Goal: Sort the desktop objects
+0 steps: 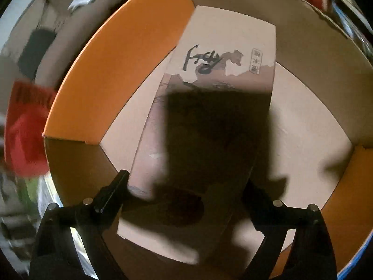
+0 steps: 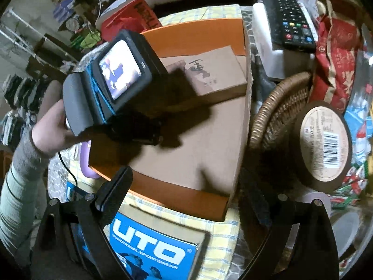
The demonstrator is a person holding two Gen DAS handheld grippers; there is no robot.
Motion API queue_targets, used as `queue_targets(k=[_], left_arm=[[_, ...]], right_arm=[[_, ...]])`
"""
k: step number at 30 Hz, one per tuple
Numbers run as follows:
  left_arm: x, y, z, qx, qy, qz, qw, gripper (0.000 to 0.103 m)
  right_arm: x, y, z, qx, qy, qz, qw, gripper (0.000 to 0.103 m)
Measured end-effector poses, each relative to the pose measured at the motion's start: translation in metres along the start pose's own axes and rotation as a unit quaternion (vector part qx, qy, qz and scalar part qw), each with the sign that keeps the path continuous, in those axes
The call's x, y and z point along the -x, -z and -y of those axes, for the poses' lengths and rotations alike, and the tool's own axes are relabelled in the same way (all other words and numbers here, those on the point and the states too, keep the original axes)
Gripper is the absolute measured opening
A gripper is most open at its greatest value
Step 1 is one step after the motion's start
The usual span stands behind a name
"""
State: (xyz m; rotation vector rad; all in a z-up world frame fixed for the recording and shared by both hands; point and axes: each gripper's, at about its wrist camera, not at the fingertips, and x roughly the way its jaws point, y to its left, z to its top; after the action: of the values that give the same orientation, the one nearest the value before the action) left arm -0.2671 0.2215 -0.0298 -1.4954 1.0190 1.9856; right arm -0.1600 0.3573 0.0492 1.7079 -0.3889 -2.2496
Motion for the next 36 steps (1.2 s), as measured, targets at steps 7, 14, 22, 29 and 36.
queue_targets(k=[7, 14, 22, 29, 36], left_arm=[[0.009, 0.013, -0.020, 0.187, 0.158, 0.016, 0.9694, 0.086], [0.014, 0.062, -0.042, 0.378, 0.366, 0.035, 0.8494, 0.083], [0.013, 0.041, -0.036, 0.314, 0.312, 0.020, 0.8963, 0.093], [0.008, 0.037, -0.009, 0.368, 0.417, 0.045, 0.8297, 0.092], [0.010, 0.031, 0.022, 0.355, 0.430, 0.024, 0.8297, 0.092]], right_arm=[[-0.001, -0.007, 0.018, -0.081, -0.066, 0.032, 0.994, 0.076], [0.000, -0.013, 0.021, -0.107, -0.091, 0.053, 0.989, 0.069], [0.034, -0.010, 0.004, -0.077, -0.046, 0.078, 0.993, 0.068], [0.046, 0.005, 0.006, -0.061, -0.012, 0.066, 0.996, 0.062], [0.051, 0.013, 0.024, -0.084, -0.016, 0.070, 0.994, 0.062]])
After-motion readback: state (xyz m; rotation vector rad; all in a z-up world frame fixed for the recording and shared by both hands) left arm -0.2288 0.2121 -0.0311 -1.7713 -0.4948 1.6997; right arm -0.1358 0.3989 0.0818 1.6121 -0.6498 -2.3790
